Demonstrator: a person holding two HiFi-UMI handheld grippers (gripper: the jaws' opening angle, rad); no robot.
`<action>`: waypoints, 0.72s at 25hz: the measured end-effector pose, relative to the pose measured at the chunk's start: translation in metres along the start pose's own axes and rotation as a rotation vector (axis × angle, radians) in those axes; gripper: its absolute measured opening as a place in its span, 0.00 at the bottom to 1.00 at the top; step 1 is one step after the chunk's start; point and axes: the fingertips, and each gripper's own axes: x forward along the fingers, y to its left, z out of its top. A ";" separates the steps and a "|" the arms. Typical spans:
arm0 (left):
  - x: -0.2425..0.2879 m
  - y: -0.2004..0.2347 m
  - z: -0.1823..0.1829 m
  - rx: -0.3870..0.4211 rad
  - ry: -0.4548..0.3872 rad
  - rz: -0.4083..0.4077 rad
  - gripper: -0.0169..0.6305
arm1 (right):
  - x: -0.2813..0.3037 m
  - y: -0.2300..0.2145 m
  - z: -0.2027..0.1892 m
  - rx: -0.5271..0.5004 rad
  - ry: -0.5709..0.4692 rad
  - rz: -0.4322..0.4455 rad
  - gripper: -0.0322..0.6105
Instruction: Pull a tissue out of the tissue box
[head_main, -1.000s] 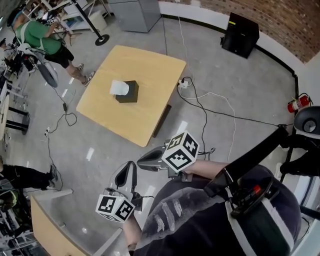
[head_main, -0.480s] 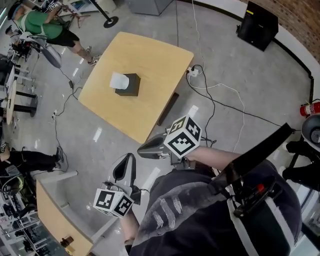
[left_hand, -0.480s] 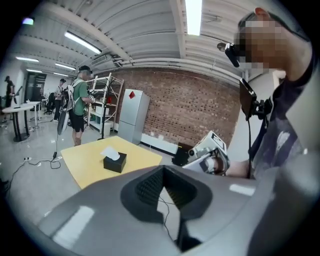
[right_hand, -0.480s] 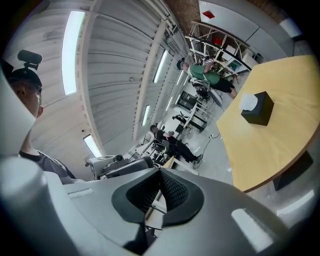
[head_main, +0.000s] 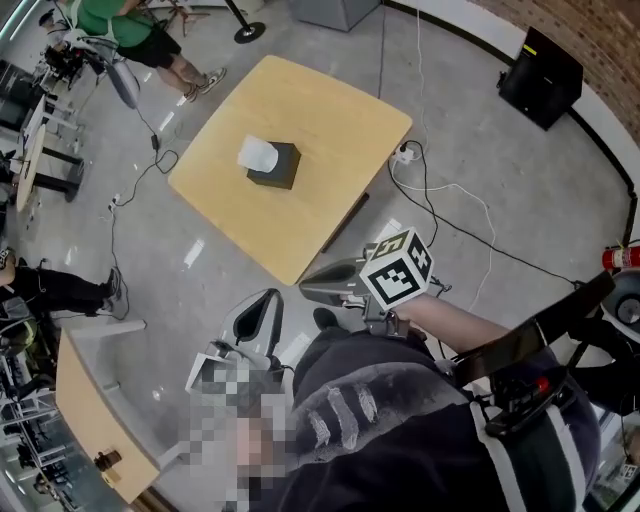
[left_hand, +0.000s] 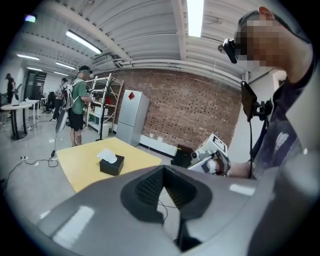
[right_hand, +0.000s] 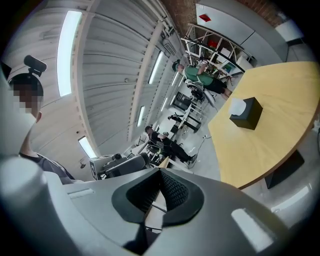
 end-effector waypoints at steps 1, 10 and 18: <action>0.001 0.002 0.000 -0.001 -0.003 -0.004 0.03 | 0.000 -0.001 0.001 -0.002 0.001 -0.005 0.05; -0.001 0.038 0.002 -0.014 -0.036 -0.040 0.03 | 0.018 -0.017 0.018 -0.018 -0.004 -0.078 0.05; -0.018 0.099 0.009 -0.034 -0.072 -0.077 0.03 | 0.073 -0.024 0.028 -0.052 0.043 -0.158 0.05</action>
